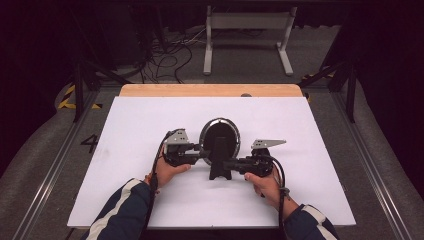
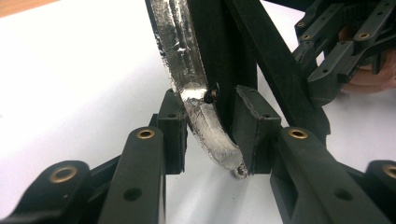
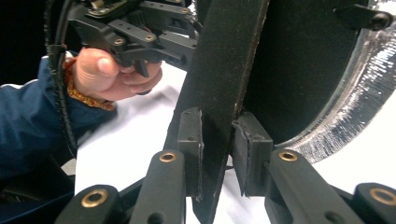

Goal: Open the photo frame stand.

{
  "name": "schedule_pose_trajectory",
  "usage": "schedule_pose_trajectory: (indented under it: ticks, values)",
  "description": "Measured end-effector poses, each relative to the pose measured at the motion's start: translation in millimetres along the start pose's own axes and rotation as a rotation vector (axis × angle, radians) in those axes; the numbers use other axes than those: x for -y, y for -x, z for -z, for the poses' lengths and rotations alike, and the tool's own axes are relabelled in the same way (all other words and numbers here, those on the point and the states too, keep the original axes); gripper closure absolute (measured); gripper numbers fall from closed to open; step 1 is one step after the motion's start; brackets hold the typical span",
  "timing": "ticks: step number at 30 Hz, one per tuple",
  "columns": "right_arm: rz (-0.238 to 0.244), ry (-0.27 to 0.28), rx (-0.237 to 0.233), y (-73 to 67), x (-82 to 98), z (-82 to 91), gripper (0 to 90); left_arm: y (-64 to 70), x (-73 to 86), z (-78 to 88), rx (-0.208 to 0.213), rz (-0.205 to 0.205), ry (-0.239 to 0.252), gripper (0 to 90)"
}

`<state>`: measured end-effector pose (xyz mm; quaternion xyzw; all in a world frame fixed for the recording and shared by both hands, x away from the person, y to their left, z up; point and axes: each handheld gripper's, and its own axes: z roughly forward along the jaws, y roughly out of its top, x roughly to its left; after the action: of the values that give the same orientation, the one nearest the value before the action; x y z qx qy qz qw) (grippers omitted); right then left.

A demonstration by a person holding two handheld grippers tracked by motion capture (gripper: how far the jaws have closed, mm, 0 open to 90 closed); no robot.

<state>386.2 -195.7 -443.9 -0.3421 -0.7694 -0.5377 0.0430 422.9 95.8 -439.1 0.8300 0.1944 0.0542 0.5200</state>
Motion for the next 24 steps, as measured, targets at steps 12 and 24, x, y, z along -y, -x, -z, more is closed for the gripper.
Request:
schedule_pose_trajectory:
  ticks: [12,24]
  values:
    - [0.0,-0.003,0.011,1.3,0.4,0.3,75.3,1.3,2.5,-7.6,0.026,0.005,-0.019,63.4]
    - [0.015,0.005,0.033,1.3,-3.4,2.6,76.3,9.5,-5.4,-6.5,-0.07,-0.078,-0.017,68.9]
